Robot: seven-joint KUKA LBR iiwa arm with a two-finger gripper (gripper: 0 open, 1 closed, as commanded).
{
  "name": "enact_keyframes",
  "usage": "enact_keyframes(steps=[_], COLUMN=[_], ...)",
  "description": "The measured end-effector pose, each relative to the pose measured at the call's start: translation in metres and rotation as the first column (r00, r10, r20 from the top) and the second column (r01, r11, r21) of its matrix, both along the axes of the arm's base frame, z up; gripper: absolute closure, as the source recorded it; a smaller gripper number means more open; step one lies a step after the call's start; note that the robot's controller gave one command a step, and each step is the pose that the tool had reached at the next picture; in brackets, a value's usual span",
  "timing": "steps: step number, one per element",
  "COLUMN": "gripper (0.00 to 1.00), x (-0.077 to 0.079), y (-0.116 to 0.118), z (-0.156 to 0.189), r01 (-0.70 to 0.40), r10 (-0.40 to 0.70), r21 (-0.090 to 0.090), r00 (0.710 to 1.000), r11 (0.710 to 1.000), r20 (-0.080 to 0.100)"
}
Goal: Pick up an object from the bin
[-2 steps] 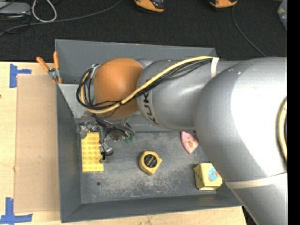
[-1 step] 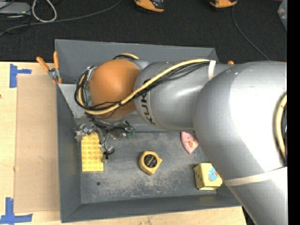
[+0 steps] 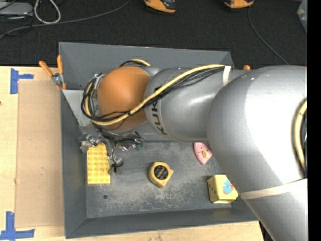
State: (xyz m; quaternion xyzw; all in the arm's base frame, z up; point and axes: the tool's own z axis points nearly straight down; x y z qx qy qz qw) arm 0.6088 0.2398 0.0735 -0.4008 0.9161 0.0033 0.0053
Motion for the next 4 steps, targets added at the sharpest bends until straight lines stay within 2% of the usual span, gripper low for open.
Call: enact_keyframes(steps=[1,2,3,4], gripper=[1.0,1.0,1.0,1.0], x=[-0.015,-0.015,-0.005,-0.039], y=[0.004,0.004,-0.007,0.001], z=[-0.001,-0.001,-0.001,0.001], r01=[0.033,0.034,-0.093,0.04], r10=[-0.033,-0.034,0.093,-0.04], r21=[-0.004,-0.003,0.002,-0.008], r00=[0.999,0.999,0.996,0.999], r11=[0.999,0.999,0.996,0.999], r20=[-0.003,-0.003,0.002,0.001])
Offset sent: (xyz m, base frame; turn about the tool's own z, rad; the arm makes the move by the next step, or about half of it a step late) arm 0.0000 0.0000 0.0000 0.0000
